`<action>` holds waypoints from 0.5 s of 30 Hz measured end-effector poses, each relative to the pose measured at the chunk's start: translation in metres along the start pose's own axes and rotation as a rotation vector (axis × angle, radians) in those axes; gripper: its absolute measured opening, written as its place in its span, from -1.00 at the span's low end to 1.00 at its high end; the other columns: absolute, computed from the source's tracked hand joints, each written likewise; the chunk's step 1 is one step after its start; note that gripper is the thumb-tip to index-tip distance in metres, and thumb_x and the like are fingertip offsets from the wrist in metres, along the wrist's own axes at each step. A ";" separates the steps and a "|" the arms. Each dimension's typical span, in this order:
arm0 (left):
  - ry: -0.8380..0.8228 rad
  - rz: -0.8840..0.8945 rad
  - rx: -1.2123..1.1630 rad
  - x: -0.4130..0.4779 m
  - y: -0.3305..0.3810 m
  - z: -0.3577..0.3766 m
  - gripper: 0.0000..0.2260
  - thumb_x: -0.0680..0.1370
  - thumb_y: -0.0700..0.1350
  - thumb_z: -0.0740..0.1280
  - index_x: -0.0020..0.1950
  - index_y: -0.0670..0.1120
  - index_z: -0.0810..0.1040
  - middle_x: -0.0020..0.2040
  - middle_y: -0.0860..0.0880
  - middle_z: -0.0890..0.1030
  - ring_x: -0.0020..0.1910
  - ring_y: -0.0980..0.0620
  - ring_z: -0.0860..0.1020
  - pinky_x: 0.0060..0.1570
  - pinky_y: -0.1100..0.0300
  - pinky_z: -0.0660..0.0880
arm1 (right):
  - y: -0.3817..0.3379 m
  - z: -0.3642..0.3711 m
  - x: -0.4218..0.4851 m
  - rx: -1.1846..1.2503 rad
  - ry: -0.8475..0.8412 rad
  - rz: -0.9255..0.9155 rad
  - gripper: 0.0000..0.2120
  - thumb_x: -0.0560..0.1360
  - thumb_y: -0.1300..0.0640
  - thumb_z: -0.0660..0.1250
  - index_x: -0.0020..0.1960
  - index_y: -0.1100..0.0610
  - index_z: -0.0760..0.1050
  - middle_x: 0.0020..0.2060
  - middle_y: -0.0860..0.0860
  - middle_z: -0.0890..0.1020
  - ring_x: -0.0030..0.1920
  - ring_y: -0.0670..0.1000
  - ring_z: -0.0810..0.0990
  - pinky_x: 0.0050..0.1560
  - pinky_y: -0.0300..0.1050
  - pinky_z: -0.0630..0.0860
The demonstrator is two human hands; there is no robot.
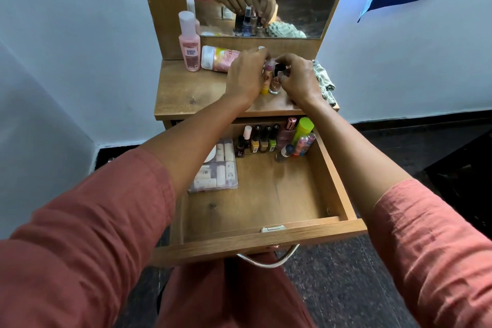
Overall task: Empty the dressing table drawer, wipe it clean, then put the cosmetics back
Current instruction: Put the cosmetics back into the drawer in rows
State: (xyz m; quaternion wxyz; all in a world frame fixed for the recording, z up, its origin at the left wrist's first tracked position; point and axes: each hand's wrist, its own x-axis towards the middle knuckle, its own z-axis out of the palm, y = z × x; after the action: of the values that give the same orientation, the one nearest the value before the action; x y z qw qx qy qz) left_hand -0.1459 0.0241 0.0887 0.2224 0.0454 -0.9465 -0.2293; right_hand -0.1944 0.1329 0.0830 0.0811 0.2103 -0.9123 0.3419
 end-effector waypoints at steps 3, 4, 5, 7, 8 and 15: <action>-0.015 -0.008 0.002 -0.001 0.001 -0.002 -0.77 0.50 -0.33 0.21 0.13 -0.19 0.49 0.14 -0.14 0.55 0.14 -0.11 0.49 0.03 -0.05 0.47 | 0.001 0.000 0.000 0.005 0.006 0.007 -0.70 0.44 0.38 0.21 0.15 0.26 0.50 0.09 0.17 0.59 0.07 0.11 0.56 0.07 -0.11 0.47; -0.017 -0.010 0.001 -0.001 0.000 -0.002 -0.77 0.50 -0.35 0.21 0.13 -0.20 0.49 0.14 -0.15 0.55 0.14 -0.11 0.48 0.02 -0.05 0.47 | 0.002 0.000 0.000 -0.001 0.004 0.007 -0.71 0.43 0.38 0.21 0.13 0.27 0.50 0.08 0.18 0.59 0.06 0.12 0.56 0.05 -0.12 0.47; -0.017 -0.012 0.000 -0.001 0.000 -0.002 -0.77 0.49 -0.36 0.20 0.12 -0.21 0.48 0.14 -0.15 0.55 0.14 -0.11 0.48 0.01 -0.05 0.48 | 0.002 0.000 0.001 -0.015 -0.001 0.007 -0.72 0.42 0.38 0.22 0.11 0.27 0.51 0.07 0.19 0.58 0.05 0.13 0.56 0.04 -0.13 0.46; -0.014 -0.016 -0.002 -0.001 -0.001 -0.002 -0.76 0.48 -0.39 0.20 0.12 -0.23 0.47 0.13 -0.16 0.55 0.13 -0.11 0.48 -0.01 -0.05 0.48 | 0.004 -0.001 0.002 -0.044 -0.011 0.011 -0.72 0.41 0.37 0.23 0.10 0.28 0.53 0.07 0.20 0.57 0.06 0.13 0.55 0.04 -0.16 0.44; -0.015 -0.018 -0.003 -0.001 -0.001 -0.002 -0.75 0.48 -0.39 0.20 0.13 -0.23 0.47 0.13 -0.17 0.54 0.14 -0.12 0.48 0.00 -0.06 0.49 | 0.004 -0.001 0.002 -0.048 -0.014 0.012 -0.71 0.41 0.37 0.24 0.11 0.28 0.53 0.07 0.21 0.58 0.07 0.13 0.55 0.04 -0.19 0.43; -0.008 -0.028 -0.040 0.000 -0.001 -0.002 -0.79 0.54 -0.15 0.28 0.16 -0.14 0.49 0.16 -0.12 0.55 0.15 -0.08 0.49 0.05 -0.03 0.49 | 0.003 0.000 0.000 -0.013 -0.039 -0.016 -0.70 0.43 0.36 0.24 0.13 0.23 0.54 0.07 0.18 0.60 0.06 0.11 0.56 -0.02 -0.27 0.39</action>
State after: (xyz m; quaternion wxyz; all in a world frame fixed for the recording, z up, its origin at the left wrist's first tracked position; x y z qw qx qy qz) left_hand -0.1448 0.0228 0.0894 0.2161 0.0532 -0.9420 -0.2512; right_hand -0.1957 0.1346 0.0813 0.0673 0.2239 -0.9143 0.3309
